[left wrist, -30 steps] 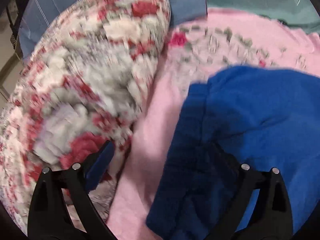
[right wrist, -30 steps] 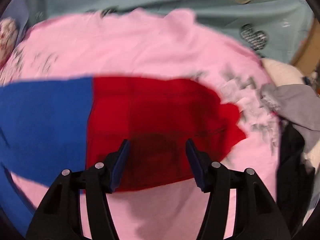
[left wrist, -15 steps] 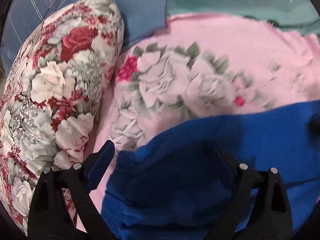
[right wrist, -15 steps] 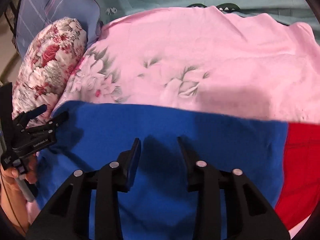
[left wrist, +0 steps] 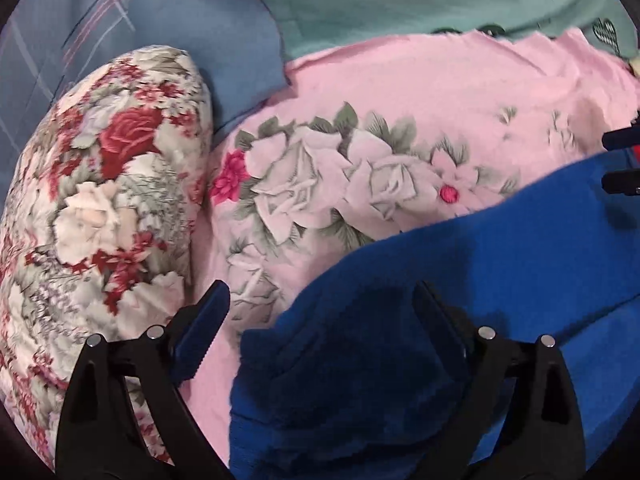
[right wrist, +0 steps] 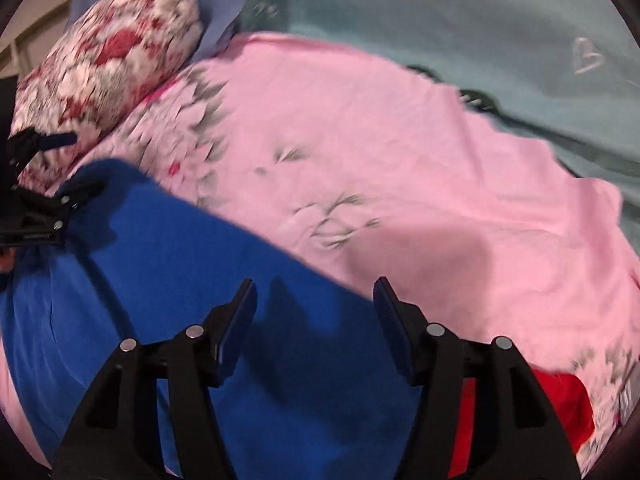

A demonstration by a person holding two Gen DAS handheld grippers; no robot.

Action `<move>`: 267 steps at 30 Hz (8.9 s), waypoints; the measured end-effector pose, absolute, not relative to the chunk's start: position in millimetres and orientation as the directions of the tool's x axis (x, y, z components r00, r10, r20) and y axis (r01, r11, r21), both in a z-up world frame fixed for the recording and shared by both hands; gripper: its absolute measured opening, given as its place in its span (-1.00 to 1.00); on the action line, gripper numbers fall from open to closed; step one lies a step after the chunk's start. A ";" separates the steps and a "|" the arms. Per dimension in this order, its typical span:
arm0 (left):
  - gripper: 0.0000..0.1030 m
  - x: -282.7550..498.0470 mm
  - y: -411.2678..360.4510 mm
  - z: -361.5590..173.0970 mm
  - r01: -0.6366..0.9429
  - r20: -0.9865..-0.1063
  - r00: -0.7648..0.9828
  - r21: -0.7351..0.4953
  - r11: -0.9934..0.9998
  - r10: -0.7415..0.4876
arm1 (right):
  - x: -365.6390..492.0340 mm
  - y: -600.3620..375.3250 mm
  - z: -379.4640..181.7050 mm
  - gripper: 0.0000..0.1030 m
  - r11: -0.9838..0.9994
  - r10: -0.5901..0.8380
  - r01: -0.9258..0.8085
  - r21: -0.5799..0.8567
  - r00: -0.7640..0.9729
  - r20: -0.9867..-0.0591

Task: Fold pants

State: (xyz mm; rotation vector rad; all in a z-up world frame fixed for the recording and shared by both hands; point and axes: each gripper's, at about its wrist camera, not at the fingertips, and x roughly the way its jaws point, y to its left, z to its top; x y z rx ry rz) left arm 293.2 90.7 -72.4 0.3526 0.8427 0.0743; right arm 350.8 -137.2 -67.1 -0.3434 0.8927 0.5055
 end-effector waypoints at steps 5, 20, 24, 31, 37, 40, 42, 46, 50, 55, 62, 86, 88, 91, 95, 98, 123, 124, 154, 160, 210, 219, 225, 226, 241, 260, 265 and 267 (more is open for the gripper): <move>-0.37 305.9 92.8 -83.2 0.151 -0.758 0.643 0.266 0.952 0.110 | 359.4 -130.2 -86.6 0.03 0.798 0.266 -0.596 -0.083 0.472 -0.840; -0.94 165.8 107.5 33.7 0.188 -0.596 0.798 0.105 0.977 -0.089 | 196.7 -195.5 23.6 -0.91 0.713 0.573 -0.686 0.145 0.450 -0.685; -0.94 106.9 111.9 8.2 0.152 -0.636 0.768 0.060 0.987 -0.080 | 125.9 -186.8 -11.4 -0.91 0.657 0.623 -0.720 0.223 0.352 -0.699; -0.33 70.0 133.7 -60.5 0.063 -0.767 0.641 0.011 0.998 -0.032 | 94.9 -156.6 -111.3 -0.75 0.689 0.561 -0.651 0.317 0.203 -0.803; 0.91 32.2 153.0 -36.0 0.003 -0.711 0.703 0.011 1.000 0.006 | 89.2 -169.0 -76.7 -0.13 0.691 0.600 -0.656 0.303 0.287 -0.747; 0.90 39.3 167.6 -33.1 -0.059 -0.751 0.660 -0.084 0.995 -0.024 | 98.8 -186.0 -58.6 -0.12 0.757 0.558 -0.599 0.261 0.385 -0.735; 0.90 49.8 174.5 -39.8 -0.113 -0.790 0.610 -0.166 0.980 -0.064 | 103.9 -193.3 -51.3 -0.07 0.811 0.501 -0.547 0.208 0.465 -0.730; 0.85 69.9 181.2 -59.0 -0.213 -0.832 0.521 -0.345 0.914 -0.192 | 110.5 -202.2 -41.1 -0.07 0.844 0.491 -0.489 0.222 0.535 -0.688; 0.66 80.3 183.1 -63.3 -0.259 -0.818 0.512 -0.438 0.861 -0.262 | 111.8 -204.1 -37.9 -0.07 0.823 0.532 -0.510 0.250 0.539 -0.653; 0.30 92.9 177.7 -65.7 -0.292 -0.845 0.469 -0.424 0.857 -0.258 | 114.3 -195.8 -48.3 -0.07 0.792 0.566 -0.550 0.265 0.500 -0.656; 0.07 113.6 176.3 -84.8 -0.346 -0.869 0.409 -0.430 0.834 -0.278 | 114.3 -197.3 -69.5 -0.07 0.801 0.537 -0.546 0.247 0.472 -0.699; -0.72 112.7 169.0 -58.0 -0.331 -0.851 0.497 -0.365 0.870 -0.168 | 86.7 -146.2 -82.9 -0.01 0.762 0.309 -0.644 -0.071 0.457 -0.834; -0.72 109.2 169.5 -51.6 -0.328 -0.840 0.520 -0.363 0.872 -0.154 | 92.5 -151.2 -81.3 -0.01 0.803 0.279 -0.593 -0.067 0.472 -0.836; -0.72 106.4 166.7 -49.3 -0.313 -0.834 0.529 -0.363 0.878 -0.157 | 101.8 -156.6 -78.0 -0.01 0.850 0.273 -0.527 -0.027 0.483 -0.832; -0.76 103.2 163.8 -52.2 -0.303 -0.834 0.529 -0.356 0.884 -0.155 | 117.9 -144.7 -90.8 -0.01 0.885 0.167 -0.458 -0.083 0.480 -0.861; -0.82 101.1 167.3 -58.1 -0.302 -0.837 0.523 -0.359 0.883 -0.161 | 119.1 -144.7 -102.1 -0.03 0.884 0.140 -0.454 -0.112 0.486 -0.863; -0.05 78.6 173.4 -78.0 -0.267 -0.874 0.484 -0.102 0.958 0.042 | 56.4 -211.2 -90.4 -0.19 0.873 0.449 -0.392 0.291 0.407 -0.796; 0.14 74.2 172.6 -66.4 -0.262 -0.856 0.514 -0.100 0.960 0.051 | 56.4 -215.6 -79.3 -0.19 0.876 0.436 -0.405 0.262 0.435 -0.788; 0.42 78.5 94.9 -97.7 -0.047 -0.875 0.483 -0.067 0.997 -0.036 | 7.5 -408.3 -52.9 -0.98 0.902 0.228 0.135 0.411 0.659 -0.717; 0.42 71.0 97.5 -92.5 -0.042 -0.875 0.482 -0.073 0.996 -0.044 | -13.4 -409.6 -89.5 -0.12 0.929 0.179 0.184 0.320 0.534 -0.826; 0.61 124.6 34.2 -41.8 0.148 -0.776 0.614 -0.065 0.987 -0.143 | 110.3 -292.1 -30.3 -0.38 0.920 0.390 -0.282 0.270 0.623 -0.678; 0.58 172.2 32.0 -60.6 0.090 -0.847 0.530 0.001 0.996 -0.047 | 206.7 -165.0 -76.9 -0.38 0.851 0.497 -0.417 0.319 0.442 -0.746; 0.63 92.8 69.9 -26.9 0.127 -0.806 0.576 -0.072 0.989 -0.133 | 176.9 -159.5 -95.8 -0.38 0.831 0.460 -0.507 0.229 0.394 -0.796; 0.63 82.4 75.9 -17.2 0.128 -0.794 0.592 -0.079 0.989 -0.140 | 175.3 -160.8 -97.5 -0.38 0.828 0.461 -0.511 0.232 0.384 -0.800; 0.78 97.8 142.0 -92.4 -0.119 -0.889 0.432 0.111 0.987 0.152 | 185.7 -183.6 -67.5 -0.17 0.835 0.491 -0.482 0.264 0.438 -0.753; 0.73 177.1 38.5 -77.2 0.018 -0.845 0.530 0.085 0.996 0.063 | 181.2 -130.4 -99.5 -0.55 0.730 0.584 -0.592 0.341 0.280 -0.762; 0.76 166.3 51.0 -105.2 0.028 -0.870 0.489 0.085 0.996 0.061 | 186.3 -134.0 -94.0 -0.52 0.717 0.589 -0.604 0.348 0.259 -0.765; 0.76 162.0 53.4 -104.9 0.028 -0.868 0.495 0.073 0.997 0.049 | 190.3 -142.4 -86.6 -0.43 0.731 0.594 -0.588 0.348 0.295 -0.748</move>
